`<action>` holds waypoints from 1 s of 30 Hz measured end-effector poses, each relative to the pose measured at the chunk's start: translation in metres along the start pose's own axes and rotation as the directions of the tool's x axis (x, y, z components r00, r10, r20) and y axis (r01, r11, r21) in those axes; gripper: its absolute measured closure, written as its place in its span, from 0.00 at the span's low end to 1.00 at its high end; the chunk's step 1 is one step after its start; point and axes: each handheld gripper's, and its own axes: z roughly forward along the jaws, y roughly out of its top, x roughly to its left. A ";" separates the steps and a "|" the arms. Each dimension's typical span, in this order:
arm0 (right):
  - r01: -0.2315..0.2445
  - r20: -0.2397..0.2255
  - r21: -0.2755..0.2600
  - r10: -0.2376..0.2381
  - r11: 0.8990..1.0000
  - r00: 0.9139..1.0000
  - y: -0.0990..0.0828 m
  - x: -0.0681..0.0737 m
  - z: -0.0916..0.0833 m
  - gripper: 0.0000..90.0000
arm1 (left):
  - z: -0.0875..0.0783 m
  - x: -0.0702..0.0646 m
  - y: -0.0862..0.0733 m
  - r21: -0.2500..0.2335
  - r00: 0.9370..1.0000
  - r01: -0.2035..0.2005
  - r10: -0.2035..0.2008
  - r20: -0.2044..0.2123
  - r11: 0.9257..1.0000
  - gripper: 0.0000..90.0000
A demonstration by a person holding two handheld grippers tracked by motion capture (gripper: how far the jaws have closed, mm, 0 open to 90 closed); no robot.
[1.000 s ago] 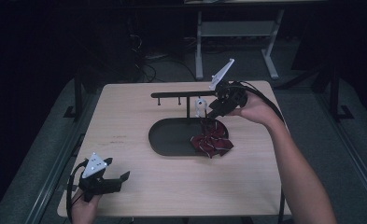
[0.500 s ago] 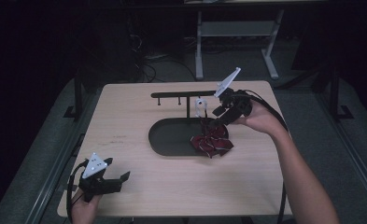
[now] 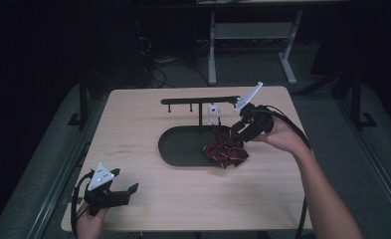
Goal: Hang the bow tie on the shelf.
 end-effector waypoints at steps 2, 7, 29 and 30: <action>0.001 -0.003 0.009 -0.001 1.000 1.000 -0.004 0.001 0.003 0.51 | 0.000 0.000 0.000 0.005 1.000 -0.001 0.001 0.000 1.000 0.18; -0.003 -0.010 0.019 0.003 1.000 1.000 -0.011 0.005 0.007 0.51 | 0.000 0.000 0.000 0.004 1.000 -0.002 0.002 0.000 1.000 0.18; -0.030 -0.037 0.025 0.031 0.999 0.999 -0.056 0.024 0.019 0.50 | 0.001 -0.001 0.000 0.003 1.000 -0.004 0.004 0.000 1.000 0.18; -0.031 -0.033 0.031 0.032 0.999 0.999 -0.058 0.025 0.019 0.50 | 0.000 -0.001 0.000 0.005 1.000 -0.006 0.006 0.000 1.000 0.18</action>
